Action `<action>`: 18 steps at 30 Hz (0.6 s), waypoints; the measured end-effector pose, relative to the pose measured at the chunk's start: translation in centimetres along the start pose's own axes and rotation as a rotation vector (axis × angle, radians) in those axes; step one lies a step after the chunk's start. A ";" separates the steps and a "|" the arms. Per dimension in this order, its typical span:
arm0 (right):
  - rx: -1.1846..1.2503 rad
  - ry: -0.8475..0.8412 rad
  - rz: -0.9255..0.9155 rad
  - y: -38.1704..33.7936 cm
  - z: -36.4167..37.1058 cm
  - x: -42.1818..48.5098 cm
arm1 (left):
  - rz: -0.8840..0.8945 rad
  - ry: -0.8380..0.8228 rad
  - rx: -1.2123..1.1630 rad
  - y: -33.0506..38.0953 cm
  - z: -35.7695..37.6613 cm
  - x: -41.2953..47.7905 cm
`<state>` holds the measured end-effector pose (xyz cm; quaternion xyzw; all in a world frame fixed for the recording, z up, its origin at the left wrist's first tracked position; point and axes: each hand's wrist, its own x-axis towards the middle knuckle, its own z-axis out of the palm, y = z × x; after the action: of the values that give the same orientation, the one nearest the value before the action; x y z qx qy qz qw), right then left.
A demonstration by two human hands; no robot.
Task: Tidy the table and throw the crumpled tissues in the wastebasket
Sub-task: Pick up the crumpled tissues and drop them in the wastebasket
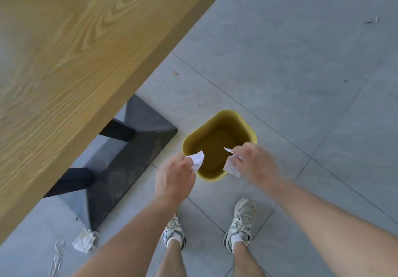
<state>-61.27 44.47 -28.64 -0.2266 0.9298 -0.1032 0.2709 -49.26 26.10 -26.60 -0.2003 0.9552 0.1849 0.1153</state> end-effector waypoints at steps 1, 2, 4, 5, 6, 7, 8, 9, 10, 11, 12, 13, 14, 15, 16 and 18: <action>0.004 -0.011 0.004 0.2 0.5 0.6 | 0.006 -0.009 0.001 -0.2 0.7 0.6; 0.006 -0.017 0.006 0.3 1.0 1.2 | 0.008 -0.023 0.015 -0.4 1.5 1.1; -0.017 -0.024 0.002 0.6 1.8 2.6 | -0.007 -0.064 0.075 -0.7 3.3 2.3; -0.032 -0.027 0.000 0.8 2.2 3.3 | -0.015 -0.077 0.102 -0.9 4.3 3.0; -0.040 -0.029 -0.001 0.9 2.6 4.0 | -0.018 -0.080 0.112 -1.0 5.2 3.7; -0.042 -0.027 0.002 1.0 2.9 4.6 | -0.016 -0.079 0.112 -1.0 6.0 4.4; -0.043 -0.019 0.007 1.2 3.2 5.2 | -0.011 -0.080 0.113 -1.0 6.7 5.0; -0.050 -0.011 0.006 1.4 3.5 5.7 | -0.005 -0.088 0.123 -1.0 7.3 5.7; -0.060 -0.007 -0.001 1.6 3.7 6.3 | 0.001 -0.099 0.137 -0.9 7.9 6.4; -0.068 -0.006 -0.013 1.9 3.9 6.7 | 0.007 -0.107 0.146 -0.8 8.5 7.0; -0.077 -0.005 -0.024 2.2 4.1 7.1 | 0.010 -0.110 0.149 -0.8 9.0 7.5; -0.088 -0.003 -0.033 2.4 4.3 7.5 | 0.012 -0.112 0.150 -0.7 9.4 7.9; -0.098 -0.002 -0.039 2.7 4.5 7.8 | 0.014 -0.112 0.151 -0.7 9.9 8.2; -0.102 -0.001 -0.043 2.9 4.7 8.1 | 0.017 -0.114 0.156 -0.6 10.3 8.5; -0.101 -0.001 -0.043 3.0 5.0 8.4 | 0.021 -0.118 0.164 -0.5 10.6 8.7; -0.096 0.001 -0.045 3.4 5.5 8.9 | 0.023 -0.128 0.175 -0.3 11.2 8.9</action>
<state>-66.18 42.78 -38.36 -0.2600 0.9286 -0.0646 0.2567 -55.47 27.28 -39.51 -0.1661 0.9606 0.1146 0.1909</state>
